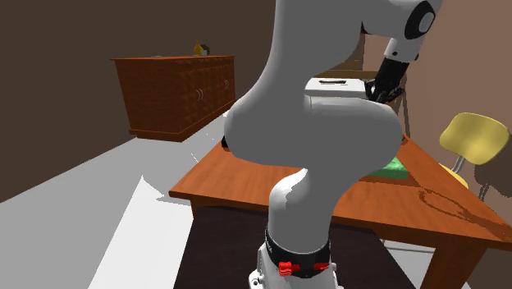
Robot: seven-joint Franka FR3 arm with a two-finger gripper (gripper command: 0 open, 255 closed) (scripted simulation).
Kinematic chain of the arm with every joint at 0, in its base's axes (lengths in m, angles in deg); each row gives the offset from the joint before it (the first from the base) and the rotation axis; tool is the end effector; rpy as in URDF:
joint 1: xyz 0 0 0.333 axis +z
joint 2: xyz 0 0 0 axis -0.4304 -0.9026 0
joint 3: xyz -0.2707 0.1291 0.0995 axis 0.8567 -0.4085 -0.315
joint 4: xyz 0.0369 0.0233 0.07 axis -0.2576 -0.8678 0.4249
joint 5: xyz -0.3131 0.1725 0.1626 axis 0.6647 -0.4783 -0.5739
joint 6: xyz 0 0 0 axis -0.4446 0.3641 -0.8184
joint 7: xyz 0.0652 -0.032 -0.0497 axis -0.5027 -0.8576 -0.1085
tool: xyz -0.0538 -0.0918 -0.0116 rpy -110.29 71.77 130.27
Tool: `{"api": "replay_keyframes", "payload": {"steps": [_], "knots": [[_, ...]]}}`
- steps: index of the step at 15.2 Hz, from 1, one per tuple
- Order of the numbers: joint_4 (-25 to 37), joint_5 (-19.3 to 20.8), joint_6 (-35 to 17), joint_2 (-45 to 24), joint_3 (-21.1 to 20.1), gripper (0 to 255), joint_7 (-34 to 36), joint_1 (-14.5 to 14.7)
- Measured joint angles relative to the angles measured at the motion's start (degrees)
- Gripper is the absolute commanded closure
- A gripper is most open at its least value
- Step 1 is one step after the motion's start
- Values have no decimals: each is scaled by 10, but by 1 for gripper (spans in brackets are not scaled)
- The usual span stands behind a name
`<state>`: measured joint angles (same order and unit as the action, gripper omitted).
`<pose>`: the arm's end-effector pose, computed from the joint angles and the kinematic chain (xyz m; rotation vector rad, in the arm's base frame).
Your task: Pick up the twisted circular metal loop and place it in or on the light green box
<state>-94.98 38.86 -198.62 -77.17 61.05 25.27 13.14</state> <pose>0.4069 -0.3993 0.4218 -2.9548 0.1988 -0.2103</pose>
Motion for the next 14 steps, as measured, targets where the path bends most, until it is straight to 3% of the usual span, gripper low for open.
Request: {"api": "replay_keyframes", "payload": {"steps": [14], "knots": [[-45, -54, -81, -56, -9, 255, -52, -9]]}}
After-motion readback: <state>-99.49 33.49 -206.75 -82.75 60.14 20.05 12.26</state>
